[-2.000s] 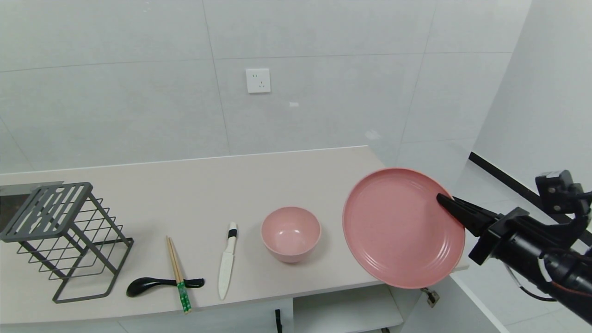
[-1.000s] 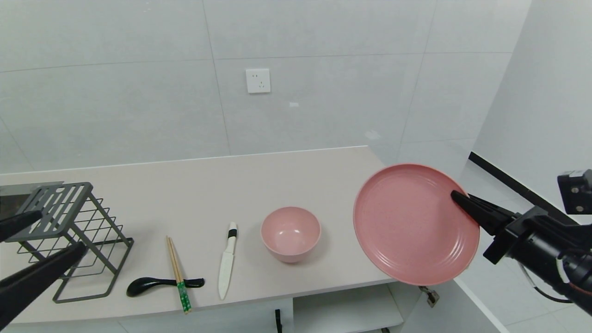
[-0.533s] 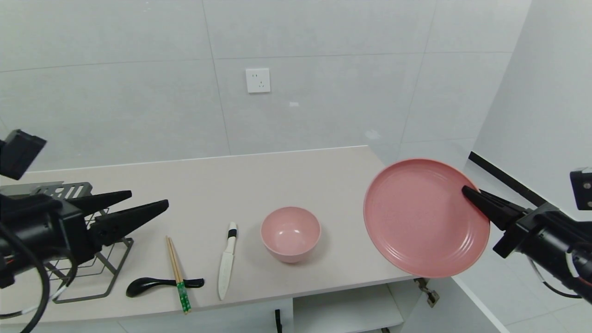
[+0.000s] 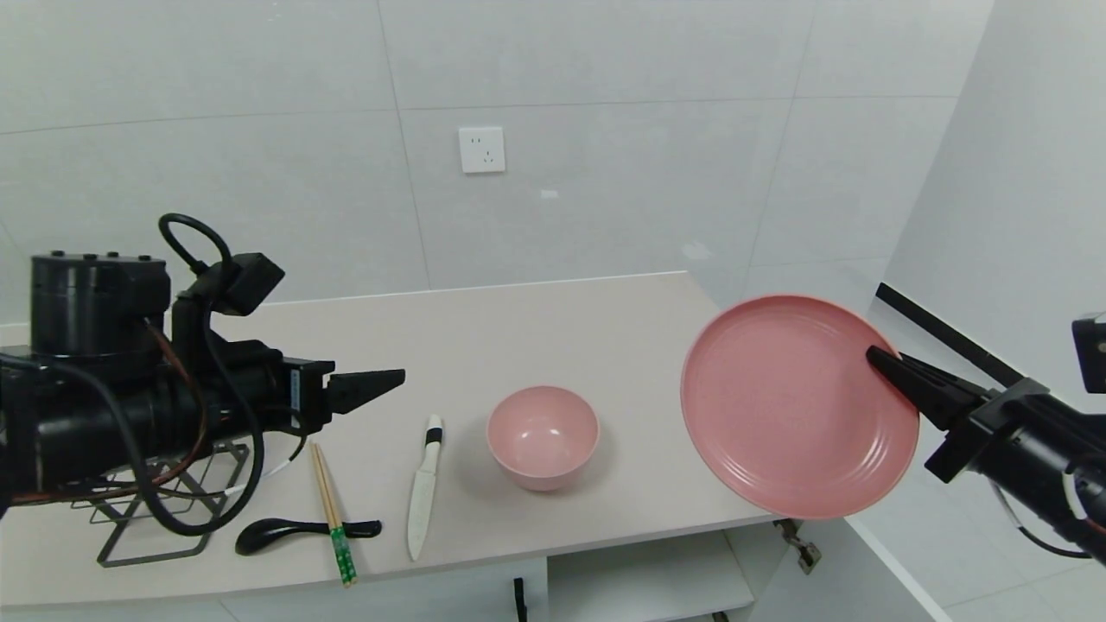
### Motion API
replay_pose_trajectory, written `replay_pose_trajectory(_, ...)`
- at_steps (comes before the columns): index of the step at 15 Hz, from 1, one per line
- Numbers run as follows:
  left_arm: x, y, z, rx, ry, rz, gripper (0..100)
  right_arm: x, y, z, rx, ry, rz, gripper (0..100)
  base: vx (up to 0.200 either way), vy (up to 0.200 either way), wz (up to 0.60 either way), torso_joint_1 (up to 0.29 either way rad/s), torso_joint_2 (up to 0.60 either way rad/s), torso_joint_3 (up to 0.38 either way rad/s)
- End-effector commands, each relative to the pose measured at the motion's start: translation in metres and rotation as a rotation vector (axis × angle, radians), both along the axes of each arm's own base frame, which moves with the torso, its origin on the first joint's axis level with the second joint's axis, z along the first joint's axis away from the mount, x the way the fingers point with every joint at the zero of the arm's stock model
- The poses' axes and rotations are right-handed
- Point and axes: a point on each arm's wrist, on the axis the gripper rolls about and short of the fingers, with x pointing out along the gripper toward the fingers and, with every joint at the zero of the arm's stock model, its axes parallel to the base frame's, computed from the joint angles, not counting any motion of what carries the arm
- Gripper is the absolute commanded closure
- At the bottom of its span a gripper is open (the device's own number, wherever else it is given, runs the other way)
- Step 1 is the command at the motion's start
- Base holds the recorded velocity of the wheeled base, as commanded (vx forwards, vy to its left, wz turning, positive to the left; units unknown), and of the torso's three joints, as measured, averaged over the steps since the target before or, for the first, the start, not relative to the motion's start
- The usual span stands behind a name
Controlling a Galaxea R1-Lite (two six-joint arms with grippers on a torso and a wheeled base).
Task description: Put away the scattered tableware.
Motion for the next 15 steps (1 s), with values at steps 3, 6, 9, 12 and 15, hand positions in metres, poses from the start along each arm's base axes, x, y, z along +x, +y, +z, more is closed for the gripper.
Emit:
replay_pose_trajectory(3,0.023,-0.013,-0.025,0.058,0.075,-0.043,0,0.000,0.000,0.000,0.001,-0.002,0.001,100,0.000,0.000,0.00,0.000,0.00,0.000)
replay_pose_trajectory(6,0.048,-0.020,-0.045,0.114,0.019,-0.035,0,-0.001,0.000,0.000,0.001,-0.002,0.000,100,0.000,0.000,0.00,0.000,0.00,0.000)
replay_pose_trajectory(9,0.065,-0.032,-0.066,0.118,0.005,-0.044,0,-0.001,-0.001,0.001,0.001,-0.005,-0.002,100,0.000,0.000,0.00,0.000,0.00,0.000)
replay_pose_trajectory(12,0.071,-0.048,-0.077,0.122,0.033,-0.087,0,-0.002,-0.001,0.003,0.004,-0.017,-0.002,100,0.000,0.000,0.00,0.000,0.00,0.000)
replay_pose_trajectory(15,0.082,-0.061,-0.087,0.128,0.047,-0.118,0,-0.002,-0.001,0.003,0.003,-0.014,-0.002,100,0.000,0.000,0.00,0.000,0.00,0.000)
